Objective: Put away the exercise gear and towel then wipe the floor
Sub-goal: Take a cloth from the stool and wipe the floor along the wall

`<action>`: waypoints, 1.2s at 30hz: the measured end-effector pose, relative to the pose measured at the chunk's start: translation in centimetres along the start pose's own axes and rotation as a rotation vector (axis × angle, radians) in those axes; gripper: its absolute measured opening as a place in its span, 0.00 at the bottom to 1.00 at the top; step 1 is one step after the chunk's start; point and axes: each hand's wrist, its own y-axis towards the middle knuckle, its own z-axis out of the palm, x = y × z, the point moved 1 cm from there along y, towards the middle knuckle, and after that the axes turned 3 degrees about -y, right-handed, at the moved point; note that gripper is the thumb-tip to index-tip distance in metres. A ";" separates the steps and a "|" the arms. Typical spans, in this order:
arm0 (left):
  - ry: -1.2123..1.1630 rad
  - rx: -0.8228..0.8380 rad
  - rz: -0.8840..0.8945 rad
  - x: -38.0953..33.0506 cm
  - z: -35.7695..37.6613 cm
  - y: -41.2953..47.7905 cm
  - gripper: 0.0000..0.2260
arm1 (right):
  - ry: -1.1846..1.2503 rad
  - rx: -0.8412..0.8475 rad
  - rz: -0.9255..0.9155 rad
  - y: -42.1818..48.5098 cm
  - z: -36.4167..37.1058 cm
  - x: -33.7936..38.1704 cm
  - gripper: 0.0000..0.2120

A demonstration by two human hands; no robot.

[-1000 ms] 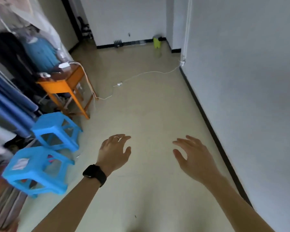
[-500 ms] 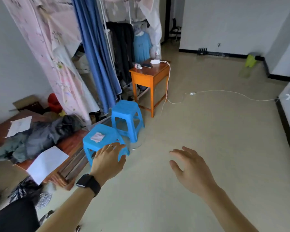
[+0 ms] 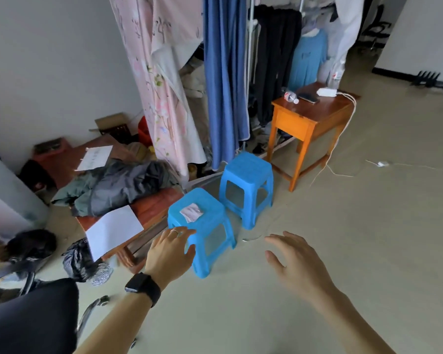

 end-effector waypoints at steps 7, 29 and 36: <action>0.025 0.039 -0.203 3.8 0.0 7.7 0.22 | 0.017 0.081 -0.160 13.6 3.0 0.4 0.15; -0.082 0.391 -0.317 24.8 17.0 33.8 0.23 | -0.035 0.616 -0.123 43.9 33.6 6.1 0.23; -0.057 0.443 -0.293 28.9 28.0 38.7 0.28 | -0.107 0.710 -0.139 48.8 46.4 3.8 0.26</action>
